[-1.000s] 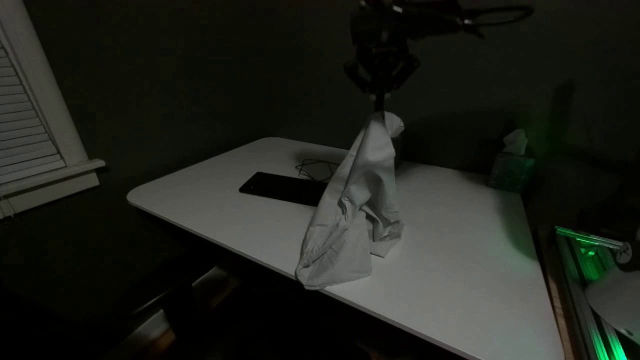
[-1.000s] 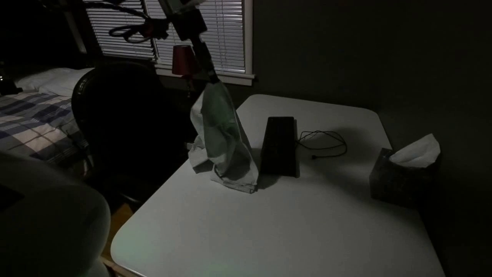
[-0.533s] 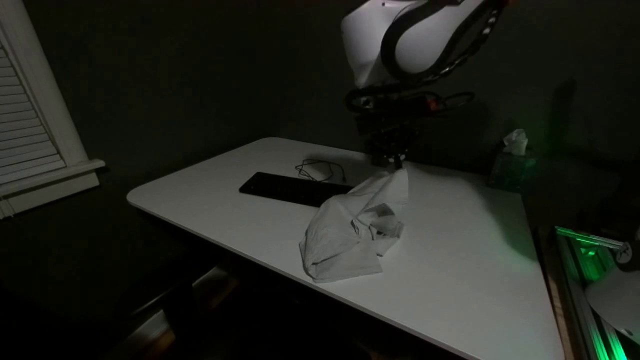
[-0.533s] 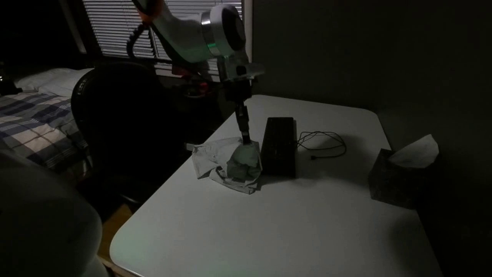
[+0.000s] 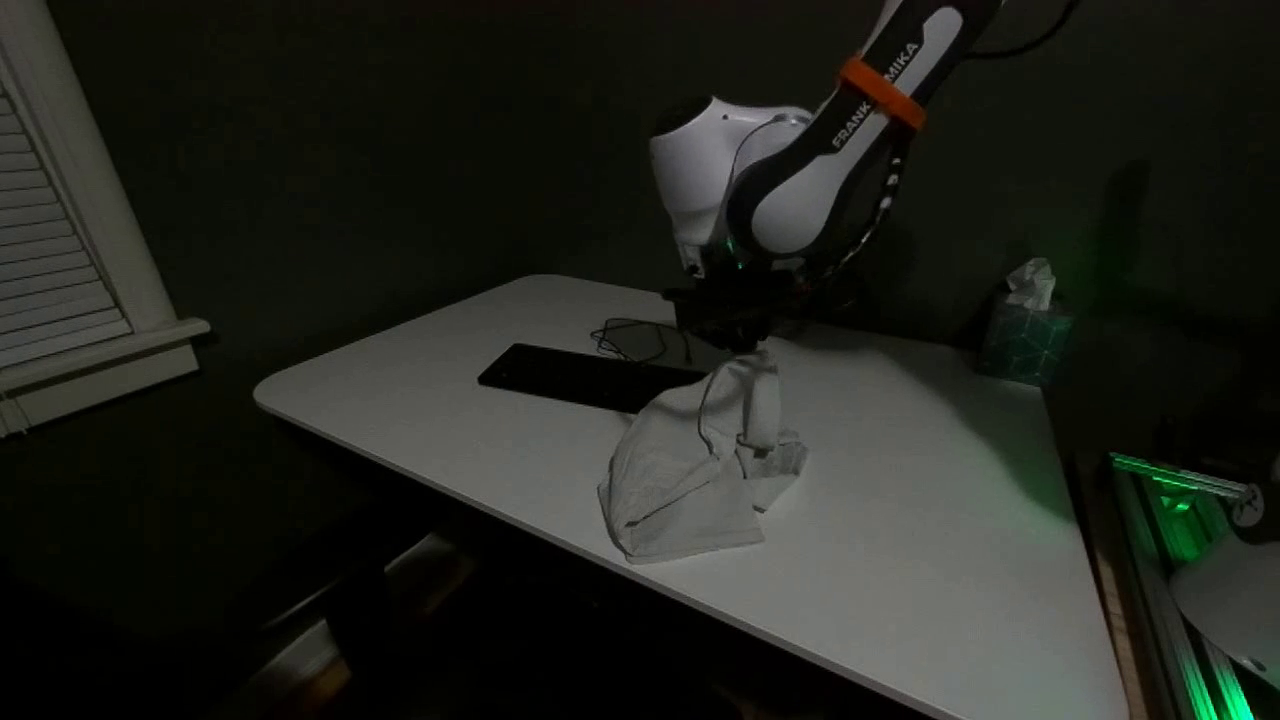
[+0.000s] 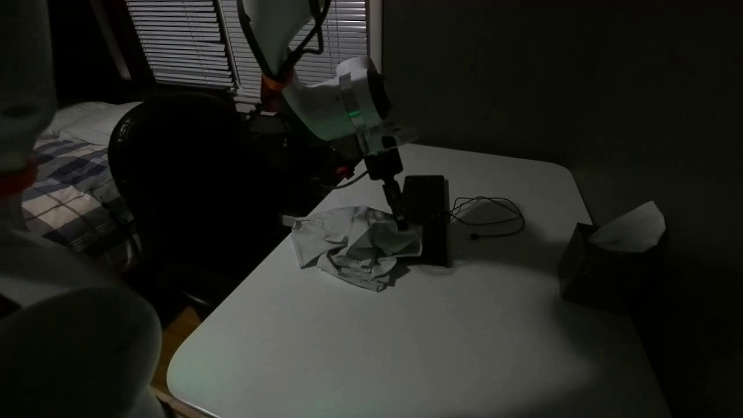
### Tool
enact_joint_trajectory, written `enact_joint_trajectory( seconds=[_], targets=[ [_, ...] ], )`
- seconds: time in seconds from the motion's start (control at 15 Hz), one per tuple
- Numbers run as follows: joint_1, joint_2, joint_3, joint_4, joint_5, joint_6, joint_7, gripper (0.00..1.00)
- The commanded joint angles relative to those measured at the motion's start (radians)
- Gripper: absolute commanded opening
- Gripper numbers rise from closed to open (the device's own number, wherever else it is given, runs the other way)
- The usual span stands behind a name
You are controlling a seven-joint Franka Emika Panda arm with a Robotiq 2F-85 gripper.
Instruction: Unfold the white cloth
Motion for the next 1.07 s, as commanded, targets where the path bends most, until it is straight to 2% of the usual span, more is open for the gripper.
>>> enact_joint_trajectory(
  seconds=[0.0,0.33,0.53,0.6,0.67,0.73,1.0],
  targets=[
    [0.065,0.046,-0.094,0.054,-0.191,-0.034,0.177,0.0],
    [0.044,0.068,-0.144,0.042,-0.427,-0.129,0.404,0.0],
    [0.018,0.09,-0.143,0.045,-0.496,-0.246,0.515,0.0],
    [0.016,0.099,-0.134,0.052,-0.5,-0.298,0.549,0.26],
    [0.014,0.106,-0.121,0.058,-0.49,-0.353,0.562,0.28],
    [0.006,0.098,-0.089,0.052,-0.444,-0.375,0.52,0.34],
    [0.036,0.004,0.036,0.0,-0.322,-0.429,0.394,0.64]
  ],
)
